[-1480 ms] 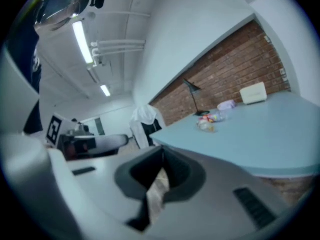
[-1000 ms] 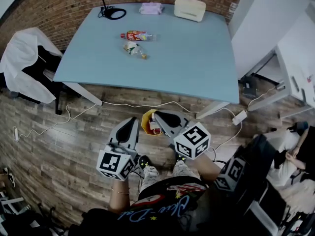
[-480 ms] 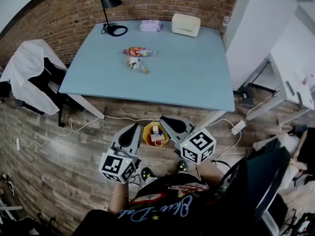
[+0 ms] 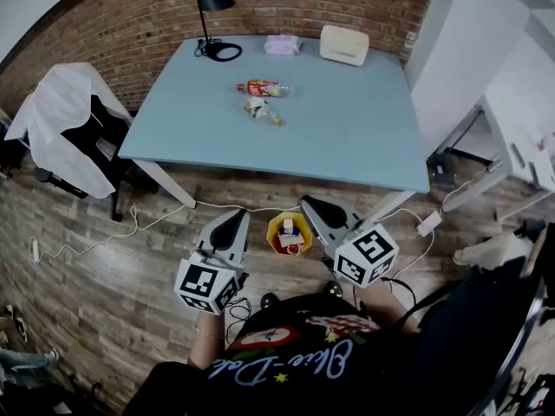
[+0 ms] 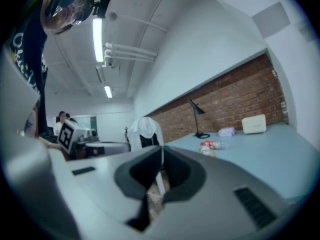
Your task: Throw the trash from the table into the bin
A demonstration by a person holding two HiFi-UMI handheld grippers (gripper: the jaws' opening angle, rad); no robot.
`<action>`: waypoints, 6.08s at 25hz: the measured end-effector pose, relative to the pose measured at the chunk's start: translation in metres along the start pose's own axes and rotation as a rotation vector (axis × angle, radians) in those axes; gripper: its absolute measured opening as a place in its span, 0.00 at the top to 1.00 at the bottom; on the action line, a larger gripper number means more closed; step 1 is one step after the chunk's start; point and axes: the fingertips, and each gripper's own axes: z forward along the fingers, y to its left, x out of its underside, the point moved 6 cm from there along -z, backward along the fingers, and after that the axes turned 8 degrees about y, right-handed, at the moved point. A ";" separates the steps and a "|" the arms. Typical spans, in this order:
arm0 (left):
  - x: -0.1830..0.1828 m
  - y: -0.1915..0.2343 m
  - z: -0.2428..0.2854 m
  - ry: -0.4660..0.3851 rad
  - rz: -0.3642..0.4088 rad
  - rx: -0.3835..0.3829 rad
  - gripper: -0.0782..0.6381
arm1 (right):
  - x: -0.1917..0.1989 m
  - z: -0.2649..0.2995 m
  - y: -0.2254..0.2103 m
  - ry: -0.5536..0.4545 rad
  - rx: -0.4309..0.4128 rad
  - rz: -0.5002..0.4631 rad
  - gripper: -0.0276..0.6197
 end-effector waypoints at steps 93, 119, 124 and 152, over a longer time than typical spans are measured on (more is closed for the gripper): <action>-0.057 0.202 0.199 0.074 0.082 0.113 0.88 | -0.046 0.232 -0.156 0.056 0.039 -0.011 0.62; -0.060 0.322 0.223 0.085 0.056 0.128 0.88 | 0.012 0.376 -0.226 0.526 0.134 -0.124 0.26; -0.058 0.332 0.221 0.093 0.047 0.130 0.88 | 0.025 0.385 -0.235 0.589 0.165 -0.127 0.25; -0.054 0.343 0.215 0.091 0.032 0.112 0.88 | 0.058 0.393 -0.259 0.735 0.223 -0.023 0.38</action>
